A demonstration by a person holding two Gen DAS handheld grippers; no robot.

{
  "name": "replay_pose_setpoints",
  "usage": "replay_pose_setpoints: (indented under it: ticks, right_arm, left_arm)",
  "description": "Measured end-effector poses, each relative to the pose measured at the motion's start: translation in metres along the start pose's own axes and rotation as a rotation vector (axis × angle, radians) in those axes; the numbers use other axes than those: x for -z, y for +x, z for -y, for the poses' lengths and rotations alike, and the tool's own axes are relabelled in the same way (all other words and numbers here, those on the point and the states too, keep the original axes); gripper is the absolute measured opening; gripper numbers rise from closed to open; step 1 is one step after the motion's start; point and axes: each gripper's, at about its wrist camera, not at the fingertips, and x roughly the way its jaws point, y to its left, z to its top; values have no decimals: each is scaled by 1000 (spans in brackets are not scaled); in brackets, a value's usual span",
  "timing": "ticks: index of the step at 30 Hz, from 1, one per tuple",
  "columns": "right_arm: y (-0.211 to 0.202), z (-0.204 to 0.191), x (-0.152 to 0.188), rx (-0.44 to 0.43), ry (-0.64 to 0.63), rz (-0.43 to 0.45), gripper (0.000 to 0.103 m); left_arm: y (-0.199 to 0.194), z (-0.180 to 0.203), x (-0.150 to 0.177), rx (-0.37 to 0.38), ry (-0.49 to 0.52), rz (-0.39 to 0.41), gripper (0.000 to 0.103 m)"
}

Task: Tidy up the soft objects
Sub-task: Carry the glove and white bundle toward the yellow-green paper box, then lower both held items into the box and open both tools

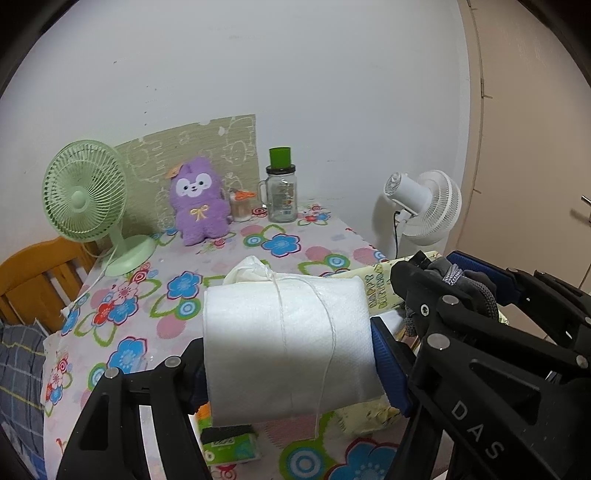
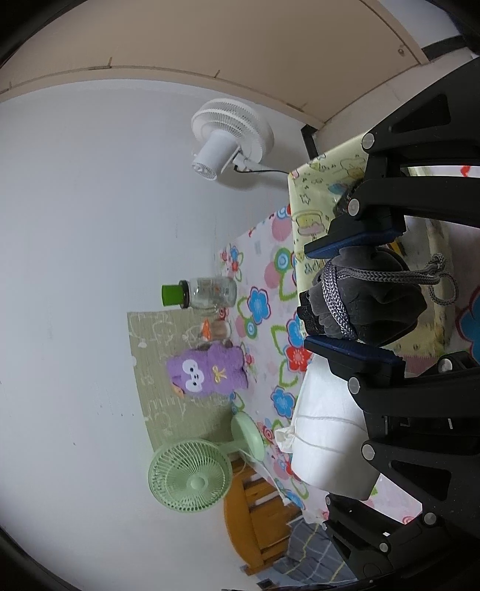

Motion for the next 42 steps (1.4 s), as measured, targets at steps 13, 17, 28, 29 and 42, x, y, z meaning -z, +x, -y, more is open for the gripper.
replay_pose_setpoints:
  ticks: [13,17,28,29,42]
  right_arm:
    - [14,34,-2,34,33,-1,46]
    - [20,43,-1,44,40,-8,46]
    - [42,68,5,76,70,-55,46]
    - [43,69,5,78,71,-56,46]
    - [60,77,11,81,88,-86,46]
  left_arm:
    - [20,27,-10,22,31,-3,76]
    - [31,34,-11,37,35,-19,77]
    - [61,51,-13,58,56,-73,83]
    - [61,52,-13,60,57,-74,87]
    - [71,62,-10,26,130,-66,103]
